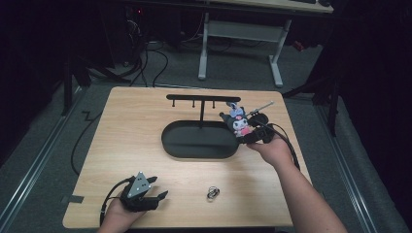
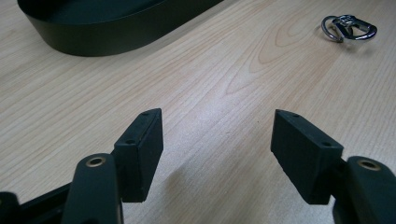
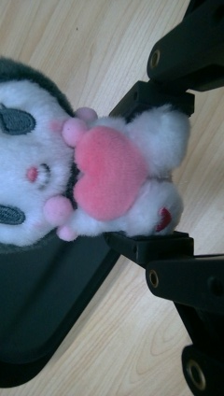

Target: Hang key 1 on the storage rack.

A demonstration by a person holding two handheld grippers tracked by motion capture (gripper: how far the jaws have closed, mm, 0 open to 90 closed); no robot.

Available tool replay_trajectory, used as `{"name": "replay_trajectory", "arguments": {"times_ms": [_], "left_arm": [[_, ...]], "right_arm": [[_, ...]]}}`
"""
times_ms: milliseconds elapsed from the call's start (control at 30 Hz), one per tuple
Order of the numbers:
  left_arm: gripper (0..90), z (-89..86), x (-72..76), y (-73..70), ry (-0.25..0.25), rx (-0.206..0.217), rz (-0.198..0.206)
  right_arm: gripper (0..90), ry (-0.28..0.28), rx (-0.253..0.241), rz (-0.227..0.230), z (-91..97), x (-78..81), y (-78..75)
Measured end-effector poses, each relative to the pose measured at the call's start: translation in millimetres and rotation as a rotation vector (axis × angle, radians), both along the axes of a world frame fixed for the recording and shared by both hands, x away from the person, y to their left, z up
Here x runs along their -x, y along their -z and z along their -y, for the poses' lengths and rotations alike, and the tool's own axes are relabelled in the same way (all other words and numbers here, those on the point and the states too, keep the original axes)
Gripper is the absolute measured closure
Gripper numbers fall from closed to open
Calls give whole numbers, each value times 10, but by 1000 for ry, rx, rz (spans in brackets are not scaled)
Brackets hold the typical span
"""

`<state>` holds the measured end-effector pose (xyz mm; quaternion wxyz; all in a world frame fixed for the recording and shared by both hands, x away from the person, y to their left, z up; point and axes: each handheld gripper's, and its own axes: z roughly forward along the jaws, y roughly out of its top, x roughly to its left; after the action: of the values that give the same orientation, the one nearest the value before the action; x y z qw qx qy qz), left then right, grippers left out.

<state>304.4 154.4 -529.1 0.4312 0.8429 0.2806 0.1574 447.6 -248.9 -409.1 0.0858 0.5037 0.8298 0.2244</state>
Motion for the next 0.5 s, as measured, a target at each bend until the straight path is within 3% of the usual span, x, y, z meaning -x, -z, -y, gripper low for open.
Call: {"name": "replay_trajectory", "arguments": {"times_ms": [367, 500], "left_arm": [[351, -19, 10, -8, -1, 5, 3], [351, -2, 8, -5, 7, 4, 6]], "right_arm": [[448, 9, -5, -30, -70, -108, 185], [347, 38, 4, -31, -68, -107, 202]]}}
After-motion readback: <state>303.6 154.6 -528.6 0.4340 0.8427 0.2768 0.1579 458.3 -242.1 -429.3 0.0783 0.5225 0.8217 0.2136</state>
